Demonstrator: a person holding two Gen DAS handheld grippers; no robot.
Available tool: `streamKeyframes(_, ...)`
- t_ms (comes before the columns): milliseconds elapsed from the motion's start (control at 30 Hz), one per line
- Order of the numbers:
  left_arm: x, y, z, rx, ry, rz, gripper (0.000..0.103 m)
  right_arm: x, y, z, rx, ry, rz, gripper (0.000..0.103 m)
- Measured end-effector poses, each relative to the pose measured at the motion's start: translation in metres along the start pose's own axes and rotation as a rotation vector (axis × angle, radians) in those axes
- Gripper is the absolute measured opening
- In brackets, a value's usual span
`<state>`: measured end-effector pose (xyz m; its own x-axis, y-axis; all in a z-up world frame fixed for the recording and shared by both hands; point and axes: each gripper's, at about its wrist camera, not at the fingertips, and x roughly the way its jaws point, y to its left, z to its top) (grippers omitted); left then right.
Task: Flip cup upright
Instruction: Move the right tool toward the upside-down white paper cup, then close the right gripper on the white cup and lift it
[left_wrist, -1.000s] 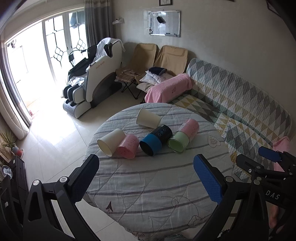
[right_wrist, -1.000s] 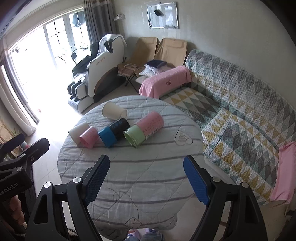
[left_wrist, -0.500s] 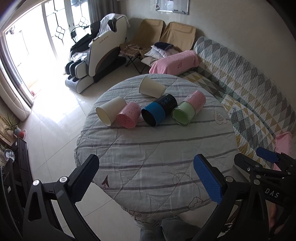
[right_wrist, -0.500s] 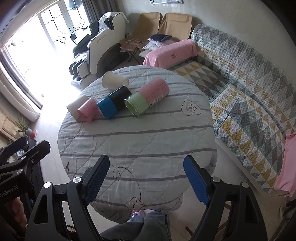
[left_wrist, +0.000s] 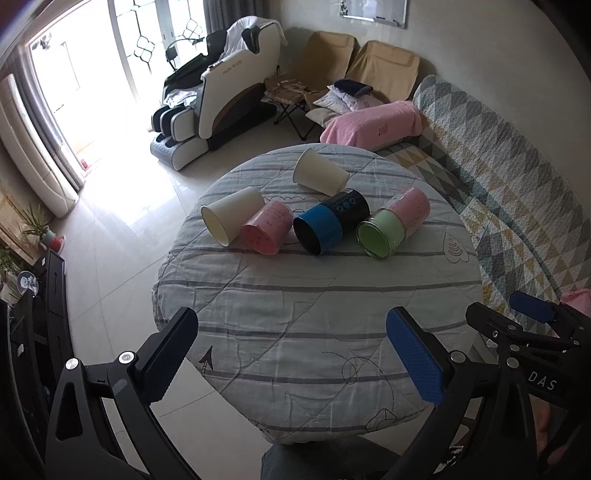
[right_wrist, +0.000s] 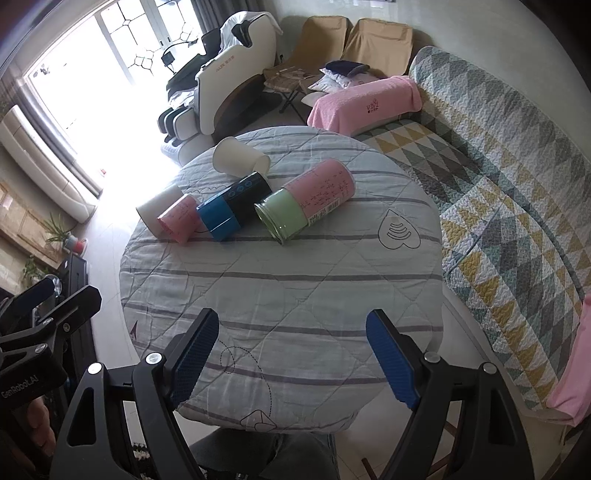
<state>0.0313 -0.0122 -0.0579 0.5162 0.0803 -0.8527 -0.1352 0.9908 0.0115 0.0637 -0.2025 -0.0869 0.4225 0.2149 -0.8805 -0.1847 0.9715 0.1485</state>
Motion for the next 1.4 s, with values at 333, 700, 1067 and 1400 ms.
streamKeyframes(333,0.030,0.023,0.026,-0.062,0.042,0.003,0.103,0.022,0.012,0.044,-0.049,0.008,0.015,0.083)
streamKeyframes(700,0.087,0.075,0.088,-0.139,0.087,-0.013,0.103,0.091,0.051,0.138,-0.160,0.057,-0.010,0.083)
streamKeyframes(1067,0.149,0.114,0.112,-0.250,0.187,-0.003,0.103,0.189,0.103,0.212,-0.418,0.185,-0.055,0.083)
streamKeyframes(1400,0.178,0.139,0.107,-0.329,0.260,0.024,0.103,0.270,0.126,0.215,-0.593,0.315,-0.124,0.083)
